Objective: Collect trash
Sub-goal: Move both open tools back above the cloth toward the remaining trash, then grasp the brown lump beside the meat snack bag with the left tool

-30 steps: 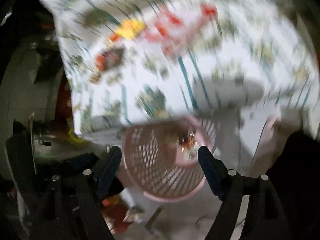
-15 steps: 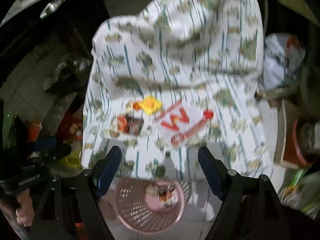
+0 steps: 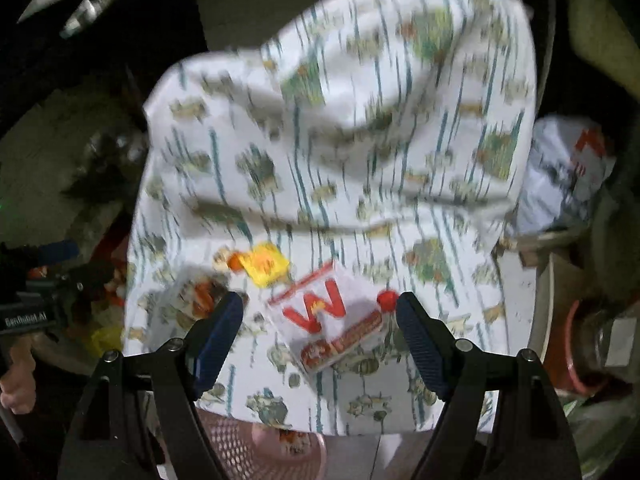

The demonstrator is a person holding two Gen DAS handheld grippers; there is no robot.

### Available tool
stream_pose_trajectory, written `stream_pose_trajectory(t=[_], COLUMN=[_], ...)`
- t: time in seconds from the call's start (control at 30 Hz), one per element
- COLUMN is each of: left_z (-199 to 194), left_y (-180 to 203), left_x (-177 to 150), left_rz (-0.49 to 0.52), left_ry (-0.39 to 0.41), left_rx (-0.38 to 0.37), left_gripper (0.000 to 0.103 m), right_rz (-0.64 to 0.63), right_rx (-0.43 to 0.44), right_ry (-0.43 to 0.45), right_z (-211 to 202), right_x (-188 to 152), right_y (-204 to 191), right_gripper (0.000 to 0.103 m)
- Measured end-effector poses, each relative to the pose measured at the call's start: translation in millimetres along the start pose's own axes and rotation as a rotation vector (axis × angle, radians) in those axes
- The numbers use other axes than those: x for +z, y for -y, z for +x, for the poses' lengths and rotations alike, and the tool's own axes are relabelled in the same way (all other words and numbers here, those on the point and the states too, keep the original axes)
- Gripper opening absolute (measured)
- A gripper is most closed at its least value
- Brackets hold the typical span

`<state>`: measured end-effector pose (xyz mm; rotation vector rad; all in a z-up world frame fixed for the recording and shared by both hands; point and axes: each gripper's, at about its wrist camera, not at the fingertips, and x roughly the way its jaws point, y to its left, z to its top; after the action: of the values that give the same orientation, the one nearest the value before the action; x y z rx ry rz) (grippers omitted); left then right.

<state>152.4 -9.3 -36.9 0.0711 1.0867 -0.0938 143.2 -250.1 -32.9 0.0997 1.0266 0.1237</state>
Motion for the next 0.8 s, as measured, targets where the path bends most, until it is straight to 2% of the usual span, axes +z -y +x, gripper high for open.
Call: stream_pose_trajectory(t=[0.1, 0.17, 0.23, 0.33, 0.53, 0.8], left_z=[39, 63, 79, 98, 118, 138], left_y=[-8, -13, -15, -15, -7, -9], left_x=[-3, -6, -9, -13, -14, -17], left_rz=[-0.039, -0.073, -0.106, -0.144, -0.143, -0.174], left_ry=[-0.123, -0.217, -0.275, -0.345, -0.377, -0.405], left_rx=[-0.016, -0.041, -0.078, -0.1, -0.1, -0.062], left_gripper=[0.086, 0.065, 0.062, 0.044, 0.034, 0.032], right_rz=[0.009, 0.012, 0.012, 0.019, 0.016, 0.007], right_rx=[-0.016, -0.019, -0.026, -0.026, -0.013, 0.005], right_ry=[-0.019, -0.034, -0.051, -0.073, -0.098, -0.123], right_z=[15, 25, 33, 41, 50, 55], right_x=[2, 5, 6, 9, 11, 8], right_y=[3, 4, 4, 4, 0, -6], right_gripper=[0.081, 0.081, 0.081, 0.081, 0.081, 0.081])
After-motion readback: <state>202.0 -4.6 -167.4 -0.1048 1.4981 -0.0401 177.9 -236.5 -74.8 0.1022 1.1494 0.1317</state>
